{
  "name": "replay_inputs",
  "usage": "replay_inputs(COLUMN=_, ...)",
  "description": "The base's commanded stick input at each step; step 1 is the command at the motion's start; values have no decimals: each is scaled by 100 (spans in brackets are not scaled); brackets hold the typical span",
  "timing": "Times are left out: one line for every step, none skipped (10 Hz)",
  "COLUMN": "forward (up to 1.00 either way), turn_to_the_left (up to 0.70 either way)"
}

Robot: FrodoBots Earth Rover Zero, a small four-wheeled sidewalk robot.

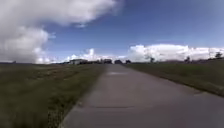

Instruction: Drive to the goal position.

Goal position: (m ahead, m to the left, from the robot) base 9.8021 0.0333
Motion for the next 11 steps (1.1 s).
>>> replay_inputs(forward=70, turn_to_the_left=0)
replay_inputs(forward=70, turn_to_the_left=0)
replay_inputs(forward=70, turn_to_the_left=0)
replay_inputs(forward=70, turn_to_the_left=0)
replay_inputs(forward=70, turn_to_the_left=0)
replay_inputs(forward=70, turn_to_the_left=0)
replay_inputs(forward=70, turn_to_the_left=0)
replay_inputs(forward=70, turn_to_the_left=0)
replay_inputs(forward=70, turn_to_the_left=0)
replay_inputs(forward=70, turn_to_the_left=0)
replay_inputs(forward=70, turn_to_the_left=0)
